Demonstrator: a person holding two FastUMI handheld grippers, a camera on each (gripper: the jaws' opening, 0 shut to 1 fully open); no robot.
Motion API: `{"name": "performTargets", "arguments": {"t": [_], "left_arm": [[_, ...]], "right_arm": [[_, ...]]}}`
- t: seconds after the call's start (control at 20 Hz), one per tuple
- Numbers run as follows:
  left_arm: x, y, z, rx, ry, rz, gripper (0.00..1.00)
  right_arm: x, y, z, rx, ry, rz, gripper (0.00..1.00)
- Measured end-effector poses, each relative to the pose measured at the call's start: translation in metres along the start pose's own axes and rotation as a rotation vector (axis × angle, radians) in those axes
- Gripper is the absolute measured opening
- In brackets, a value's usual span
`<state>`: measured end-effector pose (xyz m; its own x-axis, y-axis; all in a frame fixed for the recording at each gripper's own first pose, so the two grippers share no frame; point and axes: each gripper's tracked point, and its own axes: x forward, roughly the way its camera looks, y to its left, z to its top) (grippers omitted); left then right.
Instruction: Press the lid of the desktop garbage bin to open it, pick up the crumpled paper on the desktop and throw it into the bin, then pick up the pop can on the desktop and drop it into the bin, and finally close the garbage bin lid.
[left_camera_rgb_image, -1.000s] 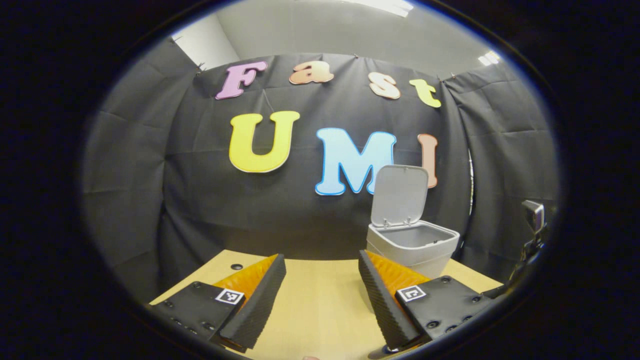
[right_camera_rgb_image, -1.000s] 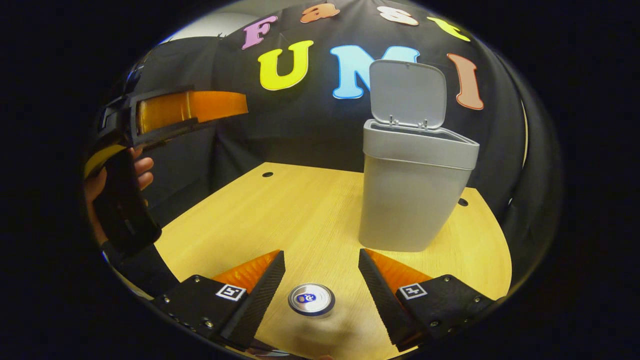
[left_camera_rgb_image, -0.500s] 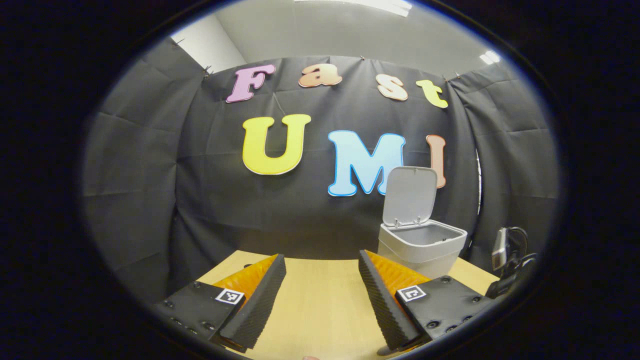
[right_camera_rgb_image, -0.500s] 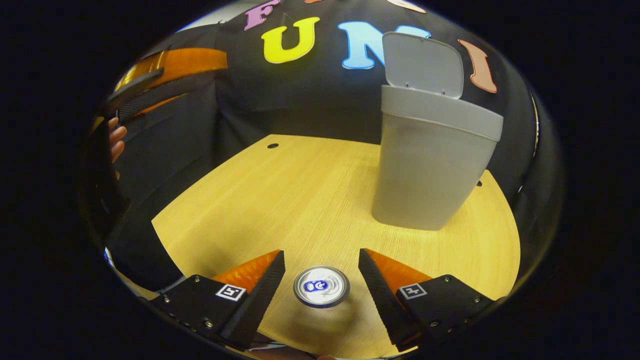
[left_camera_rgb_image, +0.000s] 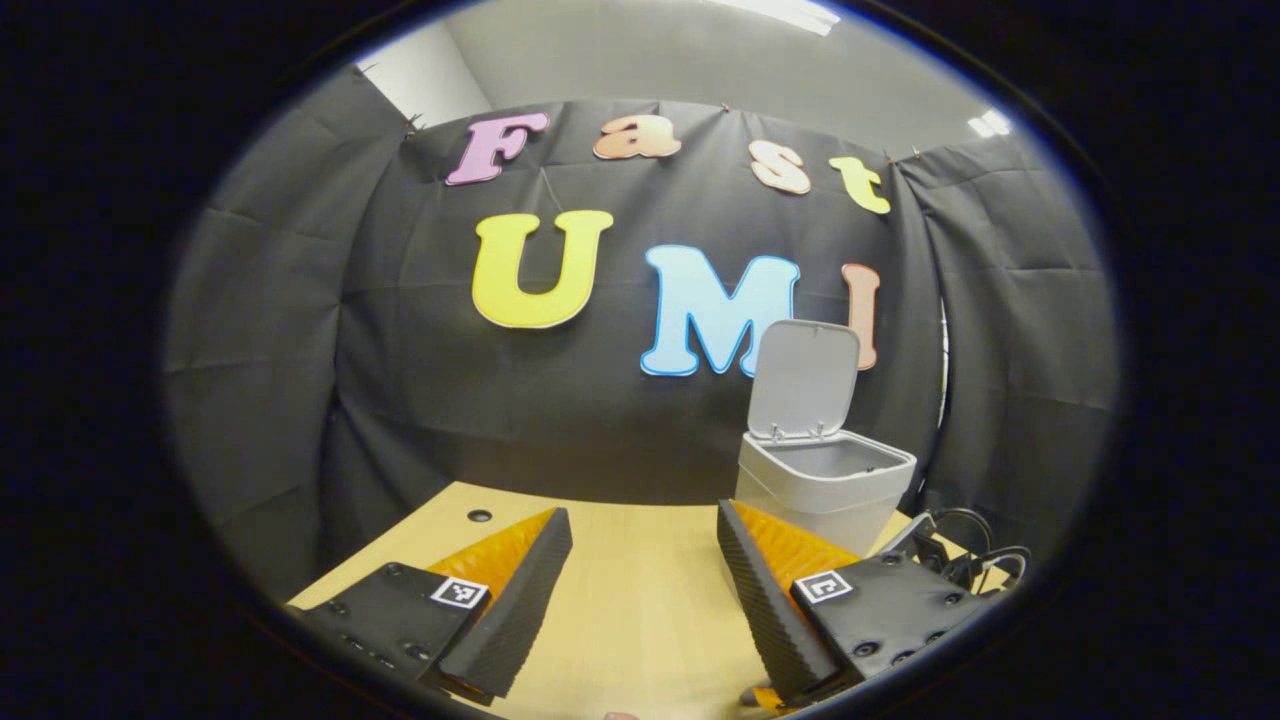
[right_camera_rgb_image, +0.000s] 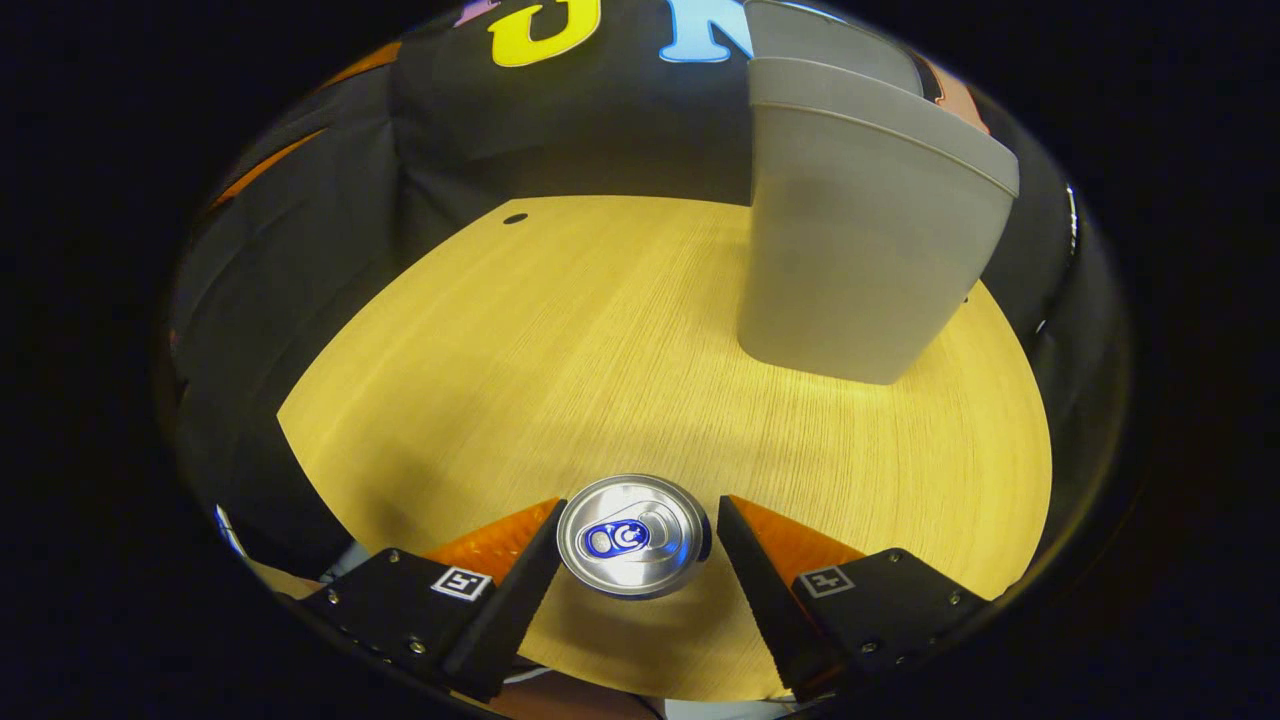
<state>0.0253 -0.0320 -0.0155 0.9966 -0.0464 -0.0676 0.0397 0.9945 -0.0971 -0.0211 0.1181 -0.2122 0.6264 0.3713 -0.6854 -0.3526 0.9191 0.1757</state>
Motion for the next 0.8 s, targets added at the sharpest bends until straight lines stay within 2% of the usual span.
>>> {"name": "performTargets", "arguments": {"t": [0.15,0.2,0.3,0.8], "left_arm": [[-0.002,0.002,0.0,0.008,0.0,0.001,0.96],[-0.001,0.003,-0.001,0.007,0.002,0.001,0.95],[0.0,0.002,-0.002,0.002,0.007,-0.001,0.96],[0.004,-0.007,-0.007,-0.003,0.019,-0.017,0.96]], "right_arm": [[-0.002,0.003,-0.002,0.016,0.015,0.002,0.95],[0.0,0.005,0.0,0.016,0.019,0.002,0.87],[-0.001,0.003,-0.002,0.015,0.017,-0.009,0.86],[-0.016,-0.001,0.026,0.135,-0.157,-0.039,0.83]]}}
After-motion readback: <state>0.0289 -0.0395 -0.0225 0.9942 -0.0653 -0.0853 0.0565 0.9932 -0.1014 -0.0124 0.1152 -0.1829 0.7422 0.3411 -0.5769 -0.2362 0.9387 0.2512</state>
